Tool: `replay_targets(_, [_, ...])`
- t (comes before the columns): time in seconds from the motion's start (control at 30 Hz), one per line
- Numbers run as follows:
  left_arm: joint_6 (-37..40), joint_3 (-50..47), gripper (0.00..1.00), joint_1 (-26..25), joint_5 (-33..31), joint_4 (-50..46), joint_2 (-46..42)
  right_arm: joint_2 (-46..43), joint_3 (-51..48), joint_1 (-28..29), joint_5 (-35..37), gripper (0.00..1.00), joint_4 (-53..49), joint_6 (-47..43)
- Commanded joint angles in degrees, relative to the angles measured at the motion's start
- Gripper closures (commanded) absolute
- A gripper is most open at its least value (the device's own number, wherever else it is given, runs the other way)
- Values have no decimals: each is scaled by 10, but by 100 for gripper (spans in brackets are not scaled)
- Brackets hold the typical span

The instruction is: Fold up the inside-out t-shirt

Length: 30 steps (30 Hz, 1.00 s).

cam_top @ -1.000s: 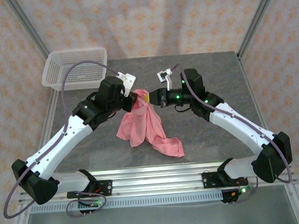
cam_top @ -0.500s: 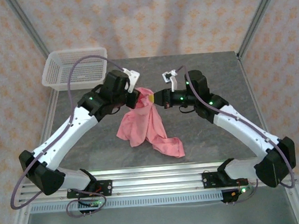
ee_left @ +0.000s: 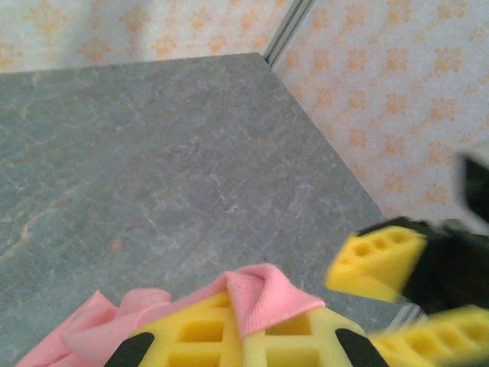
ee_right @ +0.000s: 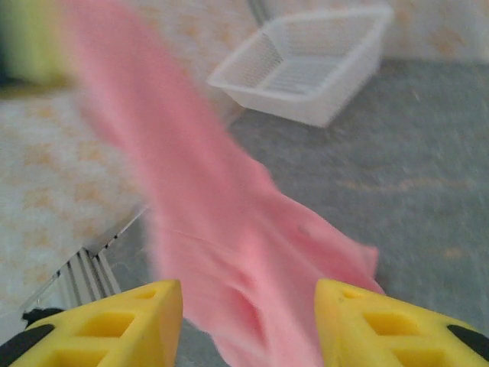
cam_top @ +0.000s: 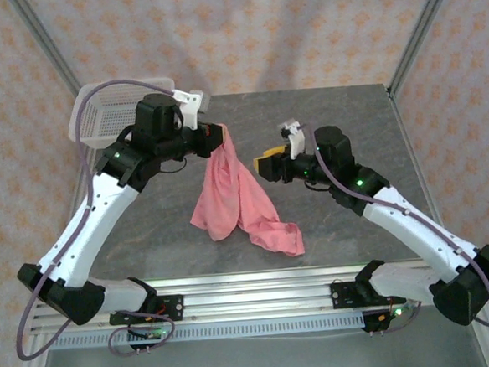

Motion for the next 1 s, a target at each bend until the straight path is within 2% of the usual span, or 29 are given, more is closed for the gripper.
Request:
replay_targets(0.0, [-16,15,100,1,22,-24,10,24,82,44,38,50,-21,-75])
replay_targets(0.13, [-19,33,100,1,22,-41,21,71,107,77,90,45,15,-97])
replay_targets(0.3, [-28,33,100,1,18,-38,16,118,121,80,171,44,21,-139])
replay_targets(0.4, [-31,32,100,2,17,-40,15,136,122,80,192,44,26,-174])
replay_targets(0.67, [-30,20,100,1,15,-43,9,172,143,80,273,44,61,-154])
replay_targets(0.8, [-27,22,100,1,16,-44,14,185,156,80,279,45,32,-125])
replay_targets(0.9, [-24,23,100,2,16,-46,21,200,164,80,242,44,1,-95])
replay_targets(0.97, [-24,24,100,2,18,-47,25,209,172,80,241,45,-32,-69])
